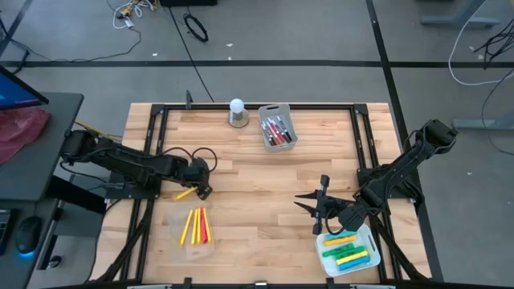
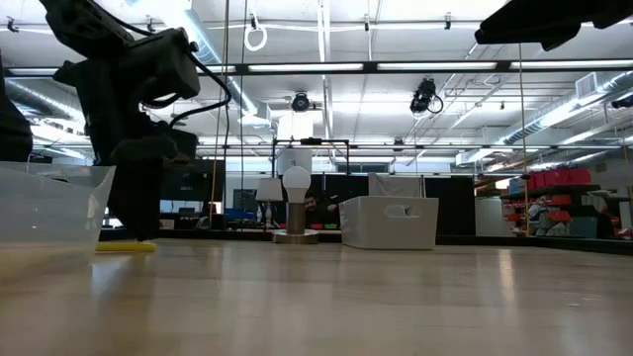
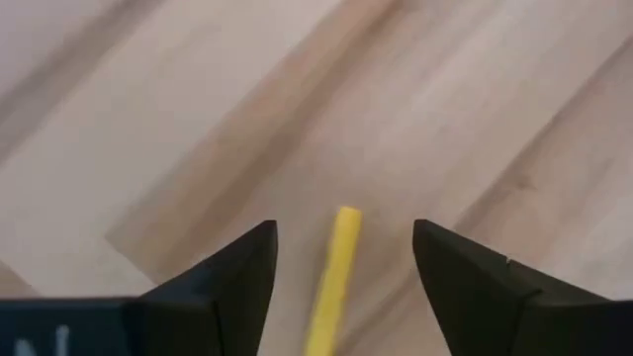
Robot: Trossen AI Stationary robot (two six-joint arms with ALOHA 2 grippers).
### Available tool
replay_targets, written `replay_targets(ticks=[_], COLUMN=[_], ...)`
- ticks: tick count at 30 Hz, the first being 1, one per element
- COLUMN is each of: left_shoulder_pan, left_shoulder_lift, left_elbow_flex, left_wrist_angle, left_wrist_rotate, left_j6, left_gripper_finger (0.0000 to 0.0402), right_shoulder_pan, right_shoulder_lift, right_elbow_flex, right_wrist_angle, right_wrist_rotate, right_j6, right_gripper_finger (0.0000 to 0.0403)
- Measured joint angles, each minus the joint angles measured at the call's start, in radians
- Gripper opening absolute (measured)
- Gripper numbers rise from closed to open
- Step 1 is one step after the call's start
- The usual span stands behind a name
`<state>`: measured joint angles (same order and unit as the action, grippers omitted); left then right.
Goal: Pick & Place Markers
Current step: Put the yellow pen into the transparent bin
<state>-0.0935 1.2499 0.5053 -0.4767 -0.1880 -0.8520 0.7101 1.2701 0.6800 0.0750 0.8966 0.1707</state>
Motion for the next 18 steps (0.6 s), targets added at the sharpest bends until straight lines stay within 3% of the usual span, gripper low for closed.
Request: replay_targets(ticks=[9, 18], left_shoulder_pan=[-0.041, -0.062], left_shoulder_lift=[0.023, 0.132], left_elbow_flex=[0.000, 0.005], left_wrist_angle=[0.005, 0.037], left_wrist_rotate=[-0.094, -0.082], left_j6=[0.063, 0.107], left_gripper_finger=[0.0162, 0.0129], right_shoulder_pan=[0.000, 0.000], right_shoulder_lift=[0.000, 0.000], right_elbow_flex=[0.000, 0.000], right_wrist_angle=[0.000, 0.000], right_wrist_rotate=[0.000, 0.000], right_j6=[0.000, -0.001], right_gripper_finger=[0.0086, 0.0086])
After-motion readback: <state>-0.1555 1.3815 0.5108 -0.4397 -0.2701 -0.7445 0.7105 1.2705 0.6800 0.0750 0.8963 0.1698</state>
